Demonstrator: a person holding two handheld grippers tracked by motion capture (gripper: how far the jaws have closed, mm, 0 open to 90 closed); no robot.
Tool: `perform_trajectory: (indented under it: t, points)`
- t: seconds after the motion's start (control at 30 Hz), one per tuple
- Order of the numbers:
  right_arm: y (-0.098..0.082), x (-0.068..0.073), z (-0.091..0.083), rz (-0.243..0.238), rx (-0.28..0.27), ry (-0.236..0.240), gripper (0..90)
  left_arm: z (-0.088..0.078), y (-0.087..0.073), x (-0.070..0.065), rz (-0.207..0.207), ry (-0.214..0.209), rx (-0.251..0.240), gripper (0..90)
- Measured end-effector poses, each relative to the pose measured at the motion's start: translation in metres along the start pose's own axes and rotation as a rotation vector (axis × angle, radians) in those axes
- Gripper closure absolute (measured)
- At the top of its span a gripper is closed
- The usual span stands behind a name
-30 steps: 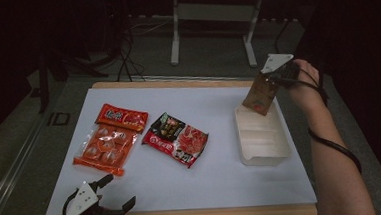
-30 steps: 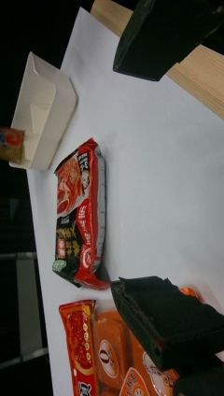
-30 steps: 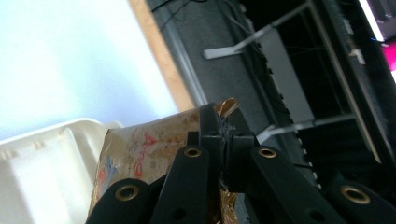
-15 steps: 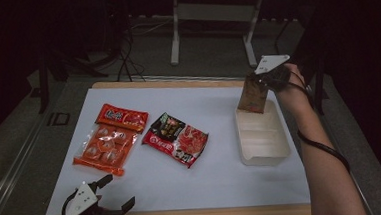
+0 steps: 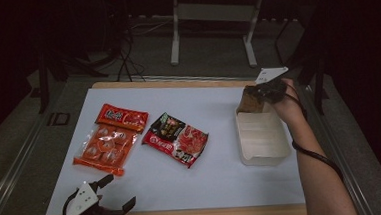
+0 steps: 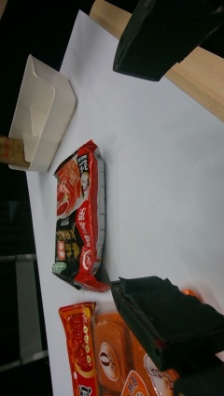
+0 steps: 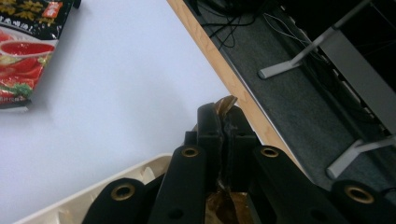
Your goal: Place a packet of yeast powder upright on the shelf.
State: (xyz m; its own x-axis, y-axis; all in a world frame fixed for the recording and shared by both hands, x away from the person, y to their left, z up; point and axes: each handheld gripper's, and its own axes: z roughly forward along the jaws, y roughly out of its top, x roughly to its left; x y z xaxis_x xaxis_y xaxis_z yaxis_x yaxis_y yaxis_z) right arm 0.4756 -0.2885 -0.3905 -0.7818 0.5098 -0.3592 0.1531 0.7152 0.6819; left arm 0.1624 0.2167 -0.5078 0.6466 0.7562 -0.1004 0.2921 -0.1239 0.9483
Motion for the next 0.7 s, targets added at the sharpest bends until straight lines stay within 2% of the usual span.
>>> perform_trajectory:
  t: [0.13, 0.2, 0.23, 0.33, 0.4, 0.47, 0.53, 0.6, 0.63, 0.67, 0.7]
  points:
    - [0.000, -0.001, -0.002, 0.013, 0.008, -0.003, 85.4, 0.000, 0.000, 0.000, 0.001, -0.002, 0.001, 0.6]
    - [0.002, -0.001, -0.004, 0.029, 0.019, -0.020, 78.9, 0.000, 0.000, 0.000, 0.001, -0.002, -0.001, 0.5]
    - [0.003, -0.001, -0.005, 0.027, 0.024, -0.023, 78.8, 0.000, 0.000, 0.000, 0.001, -0.001, 0.000, 0.6]
    - [0.004, -0.002, -0.011, 0.034, 0.011, -0.029, 77.4, 0.000, 0.000, -0.001, 0.002, -0.002, -0.002, 0.6]
    - [0.006, -0.004, -0.021, 0.061, -0.038, -0.038, 74.0, 0.000, 0.001, -0.001, 0.004, -0.004, -0.001, 0.6]
    - [0.007, -0.005, -0.028, 0.101, -0.053, -0.041, 73.7, 0.001, 0.001, -0.001, 0.006, -0.007, -0.001, 0.6]
    - [0.008, -0.005, -0.032, 0.114, -0.066, -0.039, 72.6, 0.001, 0.001, -0.002, 0.009, -0.010, -0.002, 0.6]
    - [0.008, -0.004, -0.039, 0.134, -0.080, -0.058, 71.2, 0.002, 0.001, -0.003, 0.013, -0.016, -0.003, 0.6]
    - [0.008, -0.001, -0.047, 0.171, -0.122, -0.058, 70.5, 0.003, 0.002, -0.004, 0.017, -0.016, -0.002, 0.6]
    - [0.008, 0.000, -0.051, 0.199, -0.133, -0.064, 70.1, 0.003, 0.002, -0.005, 0.020, -0.017, -0.003, 0.6]
    - [0.008, 0.000, -0.051, 0.199, -0.133, -0.064, 70.1, 0.003, 0.003, -0.005, 0.024, -0.018, -0.003, 0.6]
